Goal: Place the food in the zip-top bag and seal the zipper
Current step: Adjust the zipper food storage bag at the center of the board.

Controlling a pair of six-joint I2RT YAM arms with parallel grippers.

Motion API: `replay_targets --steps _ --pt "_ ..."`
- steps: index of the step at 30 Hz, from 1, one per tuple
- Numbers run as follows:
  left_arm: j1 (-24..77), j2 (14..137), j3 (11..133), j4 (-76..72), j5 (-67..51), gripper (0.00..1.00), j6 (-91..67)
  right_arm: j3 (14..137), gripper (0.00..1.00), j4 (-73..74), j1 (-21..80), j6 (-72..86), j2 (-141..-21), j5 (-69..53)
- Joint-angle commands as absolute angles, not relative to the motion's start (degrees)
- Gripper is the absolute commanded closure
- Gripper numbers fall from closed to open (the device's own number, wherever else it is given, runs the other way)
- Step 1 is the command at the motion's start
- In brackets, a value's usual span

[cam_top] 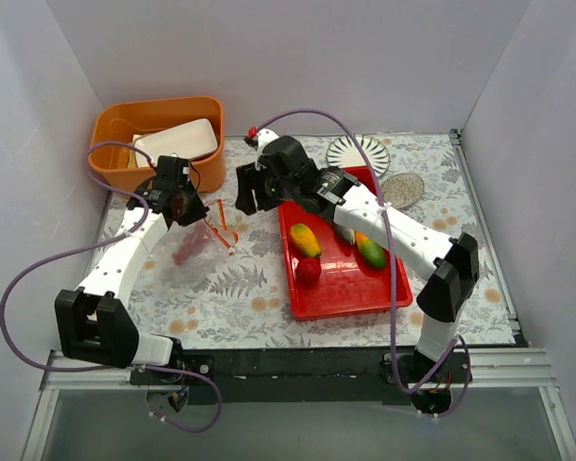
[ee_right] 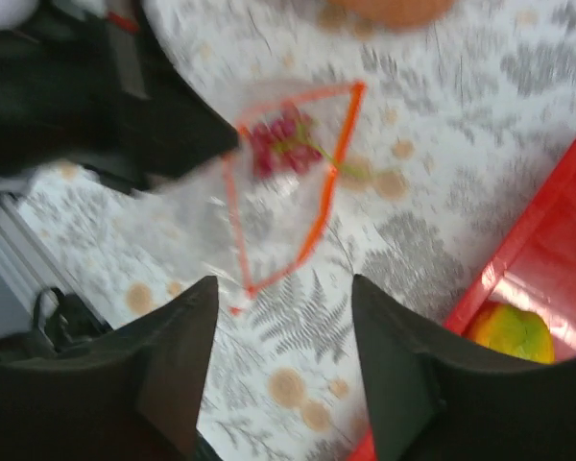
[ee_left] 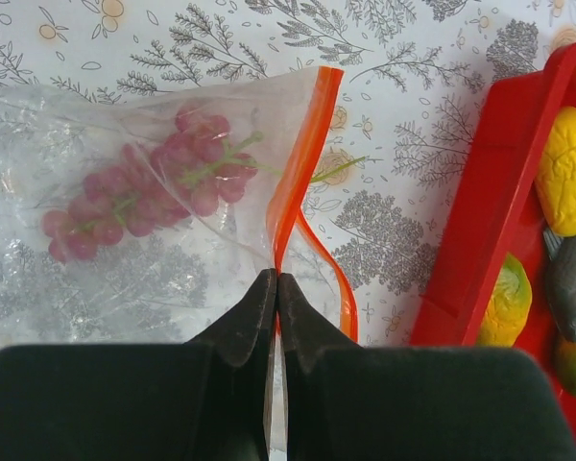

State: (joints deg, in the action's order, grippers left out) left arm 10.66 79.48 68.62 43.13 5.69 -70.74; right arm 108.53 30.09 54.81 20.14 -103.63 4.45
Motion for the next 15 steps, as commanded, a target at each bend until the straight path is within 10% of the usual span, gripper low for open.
replay_targets --steps 1,5,15 --pt "10.4 73.4 67.4 41.9 4.4 1.00 -69.7 93.6 0.29 19.7 47.5 33.4 -104.7 -16.3" --pt "10.3 72.4 66.6 43.2 4.5 1.00 -68.9 92.3 0.02 16.6 46.1 36.1 -109.6 -21.4" --pt "10.3 71.0 65.7 43.2 4.4 1.00 -69.8 95.1 0.02 9.1 44.9 44.0 -116.8 -30.9"
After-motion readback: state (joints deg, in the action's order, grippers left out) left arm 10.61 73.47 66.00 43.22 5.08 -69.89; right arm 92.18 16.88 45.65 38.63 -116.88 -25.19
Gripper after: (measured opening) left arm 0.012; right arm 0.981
